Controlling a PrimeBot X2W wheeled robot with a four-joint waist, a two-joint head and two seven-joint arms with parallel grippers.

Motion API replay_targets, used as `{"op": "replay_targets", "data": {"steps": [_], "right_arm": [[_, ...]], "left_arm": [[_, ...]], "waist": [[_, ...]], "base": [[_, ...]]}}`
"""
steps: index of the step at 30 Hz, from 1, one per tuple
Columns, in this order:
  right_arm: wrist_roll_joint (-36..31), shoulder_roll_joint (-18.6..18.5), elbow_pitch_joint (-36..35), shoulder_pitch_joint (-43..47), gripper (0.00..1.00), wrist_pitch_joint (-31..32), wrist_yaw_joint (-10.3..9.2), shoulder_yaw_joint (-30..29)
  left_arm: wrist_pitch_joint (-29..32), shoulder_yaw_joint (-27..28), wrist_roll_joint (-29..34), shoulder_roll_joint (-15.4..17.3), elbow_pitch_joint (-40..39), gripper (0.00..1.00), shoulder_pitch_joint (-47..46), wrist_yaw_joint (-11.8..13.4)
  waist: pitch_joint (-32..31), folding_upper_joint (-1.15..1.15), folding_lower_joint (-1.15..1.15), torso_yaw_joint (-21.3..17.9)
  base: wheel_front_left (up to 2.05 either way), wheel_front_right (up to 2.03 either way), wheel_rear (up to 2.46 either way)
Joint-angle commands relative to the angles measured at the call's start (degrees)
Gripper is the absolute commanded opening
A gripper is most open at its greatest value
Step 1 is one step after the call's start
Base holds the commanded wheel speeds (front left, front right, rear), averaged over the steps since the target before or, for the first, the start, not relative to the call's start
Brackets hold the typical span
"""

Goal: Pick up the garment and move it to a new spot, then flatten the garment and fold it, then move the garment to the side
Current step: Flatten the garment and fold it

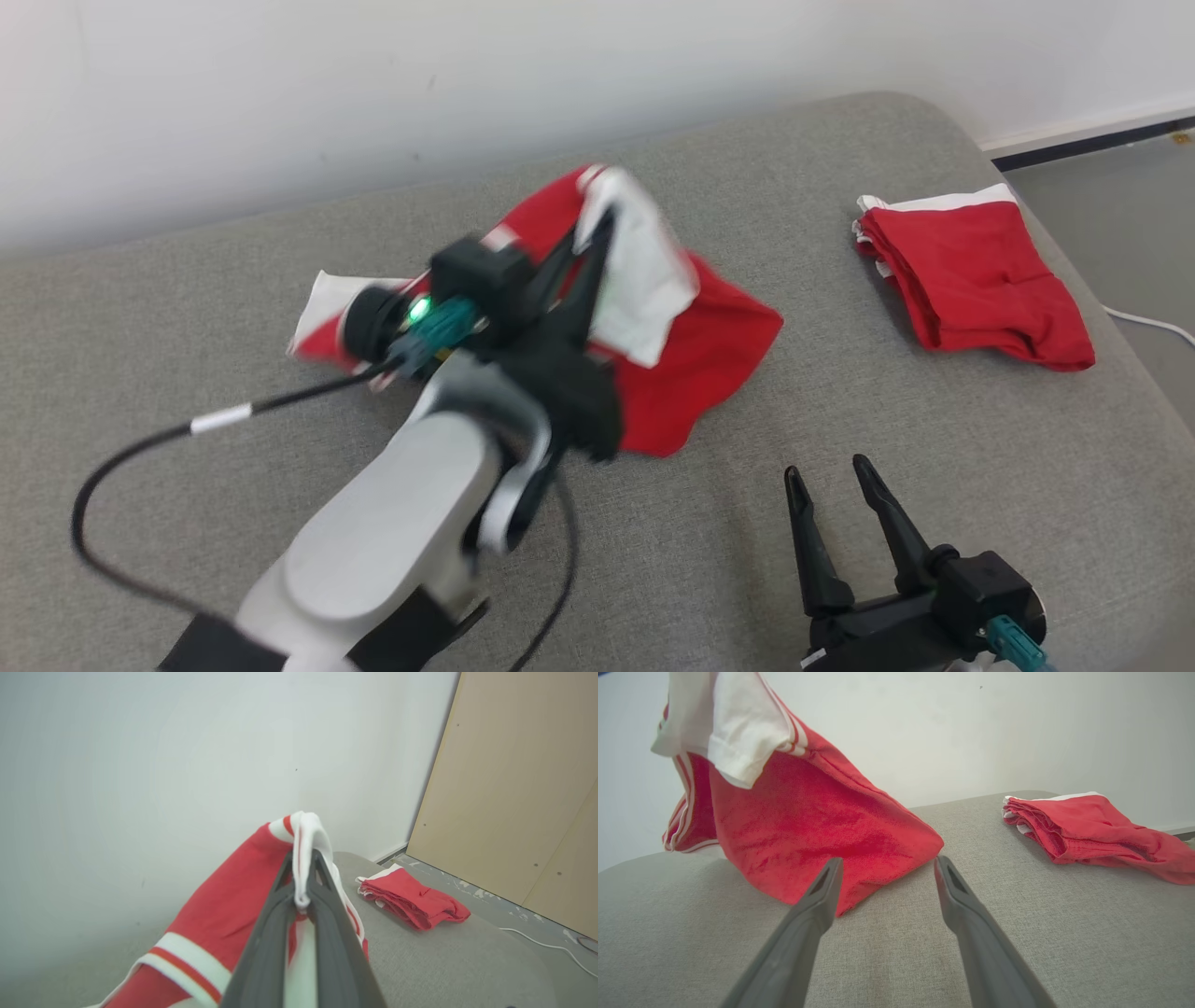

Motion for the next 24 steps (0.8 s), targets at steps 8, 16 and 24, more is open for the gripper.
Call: {"op": "replay_targets", "data": {"steps": [8, 16, 24], "right_arm": [[0.6, 0.2, 0.0, 0.2, 1.0, -0.1, -0.14, 0.8], [-0.4, 0.2, -0.9, 1.5, 1.0, -0.1, -0.14, -1.1], [-1.2, 0.2, -1.0, 0.3, 1.0, -0.1, -0.14, 0.0]], "left_arm": [[-0.2, 0.1, -0.9, -6.7, -2.8, 0.0, -13.1, -2.4], [0.4, 4.5, -2.8, -0.2, -7.0, 0.0, -4.2, 3.3], [0.5, 9.7, -8.2, 11.0, -11.4, 0.0, 22.5, 11.8]], "waist": [[-0.1, 0.0, 0.0, -1.8], [1.0, 0.0, 0.0, 2.6], [1.9, 0.0, 0.0, 8.4]], "base": [[0.0, 0.0, 0.0], [0.0, 0.0, 0.0], [0.0, 0.0, 0.0]]}}
